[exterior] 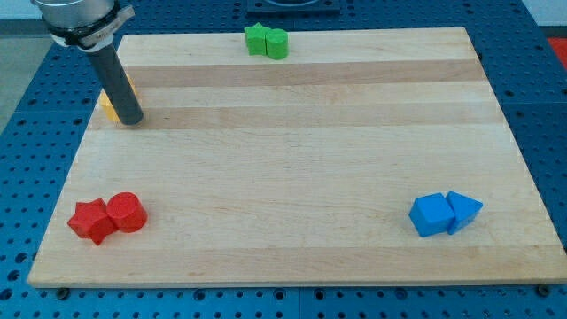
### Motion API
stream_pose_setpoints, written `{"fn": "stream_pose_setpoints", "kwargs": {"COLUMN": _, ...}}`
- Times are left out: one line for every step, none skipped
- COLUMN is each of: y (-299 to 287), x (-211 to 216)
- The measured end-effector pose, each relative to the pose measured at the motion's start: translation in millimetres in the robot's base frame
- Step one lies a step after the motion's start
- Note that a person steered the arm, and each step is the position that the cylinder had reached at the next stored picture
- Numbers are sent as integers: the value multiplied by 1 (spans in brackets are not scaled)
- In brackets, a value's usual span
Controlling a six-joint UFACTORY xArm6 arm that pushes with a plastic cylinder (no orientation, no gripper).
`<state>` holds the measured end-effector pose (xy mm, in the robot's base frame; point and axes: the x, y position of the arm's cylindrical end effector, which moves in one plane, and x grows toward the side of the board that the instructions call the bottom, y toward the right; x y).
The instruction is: Move your arm to the top left corner of the board
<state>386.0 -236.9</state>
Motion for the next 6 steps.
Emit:
{"fn": "stream_pose_setpoints", "kwargs": {"y": 8, "x": 0}}
{"fn": "stream_pose_setpoints", "kwargs": {"y": 112, "x": -2}}
{"fn": "stream_pose_setpoints", "kwargs": {"y": 174, "x": -22}}
{"fn": "stream_pose_setpoints", "kwargs": {"y": 136, "x": -51}}
{"fn": "stream_pose_setpoints", "kwargs": {"y": 65, "x": -63}}
{"fn": "stream_pose_setpoints", "kwargs": {"y": 27, "x": -103}}
